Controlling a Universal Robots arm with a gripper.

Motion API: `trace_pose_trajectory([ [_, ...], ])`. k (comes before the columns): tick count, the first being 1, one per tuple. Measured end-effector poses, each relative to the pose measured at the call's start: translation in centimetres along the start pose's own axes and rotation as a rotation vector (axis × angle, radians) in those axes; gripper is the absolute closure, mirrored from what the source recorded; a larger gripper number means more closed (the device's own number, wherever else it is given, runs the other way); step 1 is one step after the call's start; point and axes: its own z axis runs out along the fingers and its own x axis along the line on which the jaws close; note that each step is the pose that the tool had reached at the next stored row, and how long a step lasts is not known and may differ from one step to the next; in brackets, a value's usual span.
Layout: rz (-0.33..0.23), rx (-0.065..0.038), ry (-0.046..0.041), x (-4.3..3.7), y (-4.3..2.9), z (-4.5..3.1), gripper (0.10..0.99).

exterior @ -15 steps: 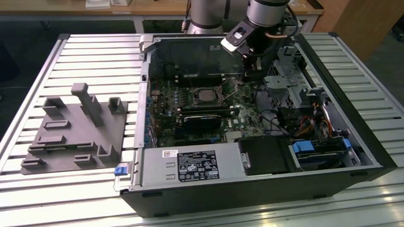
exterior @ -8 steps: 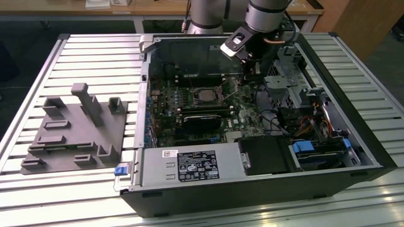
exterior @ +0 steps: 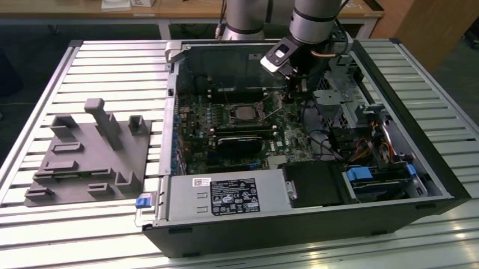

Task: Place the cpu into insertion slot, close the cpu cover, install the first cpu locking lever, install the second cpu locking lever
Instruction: 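Close the cpu cover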

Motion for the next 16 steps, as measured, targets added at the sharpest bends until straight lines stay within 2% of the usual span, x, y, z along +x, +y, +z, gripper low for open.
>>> trace_pose_trajectory([
  [2,0.0,0.0,0.0,0.0,-0.02,0.01,0.98],
  [5,0.0,0.0,0.0001,0.0,-0.52,0.01,0.98],
  [11,0.0,0.0,0.0002,-0.03,-2.05,0.0,0.98],
  [16,0.0,0.0,0.0002,-0.06,-3.77,-0.01,0.98],
])
